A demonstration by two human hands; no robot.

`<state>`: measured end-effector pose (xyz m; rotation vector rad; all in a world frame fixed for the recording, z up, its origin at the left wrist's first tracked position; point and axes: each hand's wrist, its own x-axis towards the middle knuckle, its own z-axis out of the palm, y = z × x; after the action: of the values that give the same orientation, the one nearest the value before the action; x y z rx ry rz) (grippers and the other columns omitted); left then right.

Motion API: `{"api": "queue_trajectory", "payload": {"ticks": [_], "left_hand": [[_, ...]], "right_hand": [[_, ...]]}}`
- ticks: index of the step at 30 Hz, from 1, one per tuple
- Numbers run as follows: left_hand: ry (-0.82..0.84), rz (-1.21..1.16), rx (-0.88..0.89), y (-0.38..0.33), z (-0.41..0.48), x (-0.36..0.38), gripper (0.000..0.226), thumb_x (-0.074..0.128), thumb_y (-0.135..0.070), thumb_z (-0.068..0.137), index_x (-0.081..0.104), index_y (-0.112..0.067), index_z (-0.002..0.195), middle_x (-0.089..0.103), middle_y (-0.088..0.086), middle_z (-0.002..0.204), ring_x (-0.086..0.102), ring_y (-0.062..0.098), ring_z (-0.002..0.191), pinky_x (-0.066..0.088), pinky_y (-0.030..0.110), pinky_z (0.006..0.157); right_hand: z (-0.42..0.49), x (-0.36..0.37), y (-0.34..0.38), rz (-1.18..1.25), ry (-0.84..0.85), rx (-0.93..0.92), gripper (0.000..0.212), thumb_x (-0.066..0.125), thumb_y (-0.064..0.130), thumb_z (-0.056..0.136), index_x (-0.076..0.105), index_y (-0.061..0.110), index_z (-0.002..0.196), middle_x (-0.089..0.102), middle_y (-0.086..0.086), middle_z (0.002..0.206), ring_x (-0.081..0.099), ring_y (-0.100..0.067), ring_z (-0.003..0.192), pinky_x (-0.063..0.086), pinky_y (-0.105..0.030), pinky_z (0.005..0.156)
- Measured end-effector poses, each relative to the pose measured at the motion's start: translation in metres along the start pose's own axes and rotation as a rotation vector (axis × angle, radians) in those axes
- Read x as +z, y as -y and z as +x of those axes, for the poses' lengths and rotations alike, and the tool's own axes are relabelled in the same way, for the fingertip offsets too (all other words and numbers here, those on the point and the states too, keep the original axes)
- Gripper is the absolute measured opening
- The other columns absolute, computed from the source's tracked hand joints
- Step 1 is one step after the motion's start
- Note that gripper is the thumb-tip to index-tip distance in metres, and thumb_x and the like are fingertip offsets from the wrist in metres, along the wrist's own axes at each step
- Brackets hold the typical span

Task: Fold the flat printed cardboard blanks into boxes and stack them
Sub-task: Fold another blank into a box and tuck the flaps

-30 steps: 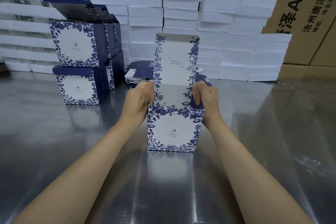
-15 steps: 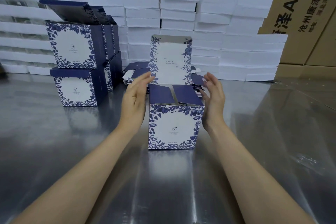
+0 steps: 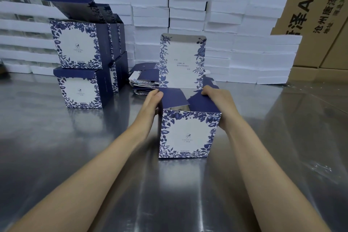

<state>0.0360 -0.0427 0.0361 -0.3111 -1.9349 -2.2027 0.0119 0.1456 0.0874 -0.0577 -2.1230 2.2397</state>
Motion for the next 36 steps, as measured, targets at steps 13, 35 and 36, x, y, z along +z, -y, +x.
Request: {"api": "queue_trajectory", "payload": {"ticks": [13, 35, 36], "left_hand": [[-0.038, -0.082, -0.081, 0.001, -0.004, 0.005, 0.040, 0.048, -0.049, 0.090, 0.060, -0.020, 0.114, 0.069, 0.000, 0.111, 0.062, 0.022, 0.111, 0.043, 0.045, 0.105], [-0.147, 0.054, 0.147, -0.012, 0.002, -0.009, 0.044, 0.055, -0.024, 0.094, 0.051, -0.022, 0.138, 0.054, -0.008, 0.139, 0.050, -0.001, 0.124, 0.037, 0.021, 0.109], [-0.152, 0.052, 0.167, -0.011, 0.003, -0.010, 0.044, 0.052, -0.018, 0.097, 0.048, -0.021, 0.141, 0.052, -0.008, 0.142, 0.049, -0.005, 0.124, 0.039, 0.014, 0.104]], "right_hand": [[-0.005, -0.002, 0.008, -0.138, -0.041, -0.116, 0.020, 0.055, 0.001, 0.076, 0.040, 0.011, 0.067, 0.029, -0.009, 0.071, 0.028, -0.021, 0.072, 0.015, -0.027, 0.051], [-0.005, 0.000, -0.016, 0.353, 0.255, 0.049, 0.023, 0.054, 0.030, 0.095, 0.068, 0.021, 0.111, 0.074, 0.008, 0.101, 0.067, -0.015, 0.100, 0.048, -0.036, 0.094], [-0.006, 0.003, -0.018, 0.359, 0.284, 0.042, 0.025, 0.054, 0.027, 0.096, 0.065, 0.021, 0.117, 0.072, 0.004, 0.109, 0.066, -0.018, 0.102, 0.049, -0.034, 0.092]]}}
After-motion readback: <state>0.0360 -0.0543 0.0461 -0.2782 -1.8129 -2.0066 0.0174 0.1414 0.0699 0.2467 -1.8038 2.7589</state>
